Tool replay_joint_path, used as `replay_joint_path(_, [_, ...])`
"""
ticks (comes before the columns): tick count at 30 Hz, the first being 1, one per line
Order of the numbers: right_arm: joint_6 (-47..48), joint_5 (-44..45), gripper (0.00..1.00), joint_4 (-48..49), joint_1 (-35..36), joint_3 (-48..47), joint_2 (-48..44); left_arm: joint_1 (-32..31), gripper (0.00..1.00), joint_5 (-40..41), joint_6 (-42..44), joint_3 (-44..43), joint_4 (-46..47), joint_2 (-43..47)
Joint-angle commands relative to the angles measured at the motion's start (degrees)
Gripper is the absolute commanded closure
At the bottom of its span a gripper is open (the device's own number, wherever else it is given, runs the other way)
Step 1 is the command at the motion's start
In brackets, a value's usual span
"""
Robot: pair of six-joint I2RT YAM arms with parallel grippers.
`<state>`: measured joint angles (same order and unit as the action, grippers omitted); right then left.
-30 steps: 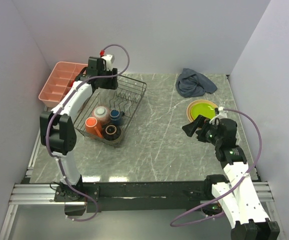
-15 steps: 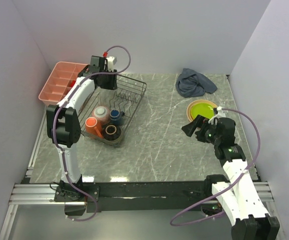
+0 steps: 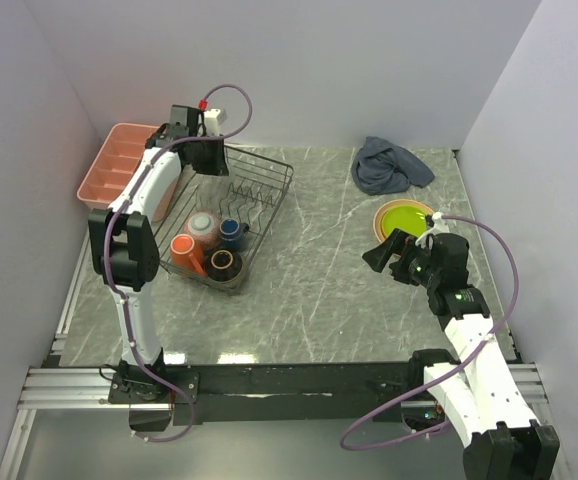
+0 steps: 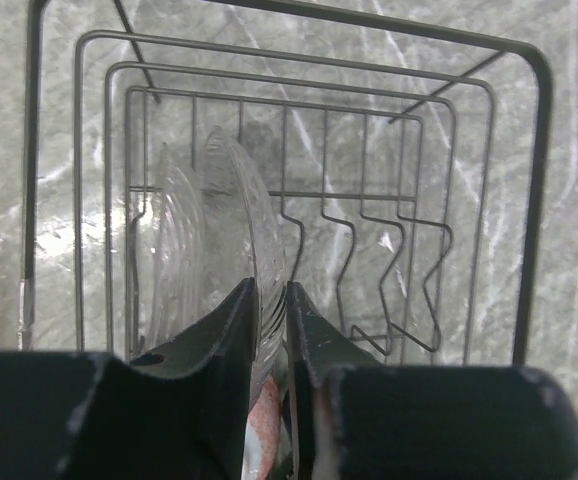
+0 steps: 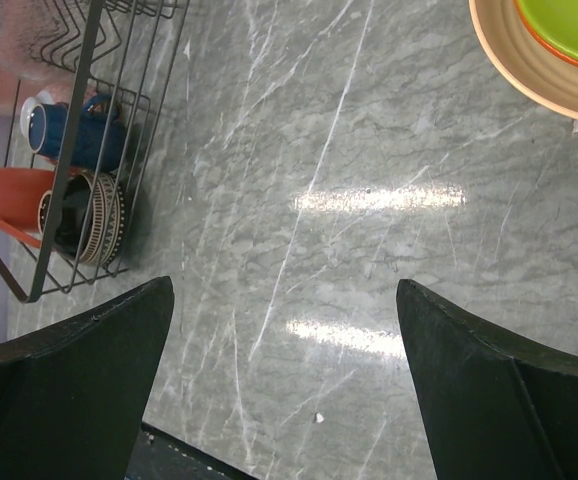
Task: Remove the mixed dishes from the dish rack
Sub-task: Pick up the plate from the dish rack.
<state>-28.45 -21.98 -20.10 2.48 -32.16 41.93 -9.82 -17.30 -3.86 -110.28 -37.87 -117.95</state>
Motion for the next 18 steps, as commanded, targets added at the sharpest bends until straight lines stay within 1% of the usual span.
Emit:
replay_joint_path(1, [-0.12, -0.26, 0.00, 2.78, 0.24, 0.26, 0.34, 0.68, 0.81, -6.25, -0.89, -3.19, -1.51, 0.44])
replay_joint_path(3, [-0.20, -0.26, 0.00, 2.78, 0.33, 0.26, 0.34, 0.86, 0.84, -7.65, -1.15, -3.54, -2.29, 0.53])
replay_joint_path(7, [-0.12, -0.26, 0.00, 2.70, 0.33, 0.26, 0.34, 1.47, 0.84, -12.13, -1.24, -4.33, -3.35, 1.58])
replay_joint_path(13, [-0.56, -0.70, 0.00, 3.22, 0.33, 0.26, 0.69, 2.17, 0.85, -16.27, -1.50, -5.12, -4.67, 3.08])
replay_joint_path(18, [-0.73, -1.05, 0.00, 3.57, 0.33, 0.43, 0.87, 3.67, 0.87, -20.58, -3.26, -5.21, -5.11, 4.04])
